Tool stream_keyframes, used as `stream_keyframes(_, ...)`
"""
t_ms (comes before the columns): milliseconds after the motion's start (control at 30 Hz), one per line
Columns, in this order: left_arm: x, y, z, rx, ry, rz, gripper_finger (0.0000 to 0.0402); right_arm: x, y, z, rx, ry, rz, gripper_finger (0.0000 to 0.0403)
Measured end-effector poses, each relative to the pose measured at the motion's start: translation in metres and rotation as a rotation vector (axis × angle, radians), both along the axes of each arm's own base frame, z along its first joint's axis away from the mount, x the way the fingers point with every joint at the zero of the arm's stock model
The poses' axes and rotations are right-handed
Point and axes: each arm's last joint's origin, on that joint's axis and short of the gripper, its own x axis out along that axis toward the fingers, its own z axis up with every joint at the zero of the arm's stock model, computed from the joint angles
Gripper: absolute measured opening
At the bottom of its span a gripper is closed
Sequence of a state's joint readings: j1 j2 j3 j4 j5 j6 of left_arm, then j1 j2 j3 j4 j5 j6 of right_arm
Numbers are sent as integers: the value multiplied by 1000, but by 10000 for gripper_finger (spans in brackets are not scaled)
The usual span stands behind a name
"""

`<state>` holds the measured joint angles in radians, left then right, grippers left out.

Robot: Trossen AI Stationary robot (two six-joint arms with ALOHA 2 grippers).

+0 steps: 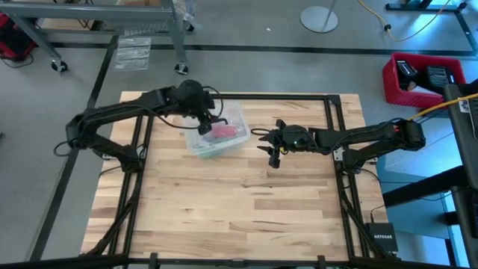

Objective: Roll bandage
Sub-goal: Close the transparent container

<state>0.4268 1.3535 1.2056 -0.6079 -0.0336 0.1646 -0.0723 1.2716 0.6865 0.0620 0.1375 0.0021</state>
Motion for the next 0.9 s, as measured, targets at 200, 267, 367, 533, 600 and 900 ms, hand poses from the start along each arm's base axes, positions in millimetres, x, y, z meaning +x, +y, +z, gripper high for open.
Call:
stream_keyframes(200,-7,-16,25,-43,-106,-58,180,-1,0,-1,1,13,0,149)
stream_keyframes(267,-5,-35,32,-93,-148,-169,180,-1,0,-1,1,13,0,149)
stream_keyframes(367,2,-74,27,-101,-80,-276,180,-1,0,-1,1,12,0,149)
stream_keyframes(533,20,-131,3,-97,54,-327,180,-1,0,-1,1,11,1,149)
stream_keyframes(600,27,-147,-5,-124,75,-343,180,-1,0,-1,1,11,1,149)
stream_keyframes(900,30,-142,-55,-35,296,-102,180,-1,0,-1,1,11,0,149)
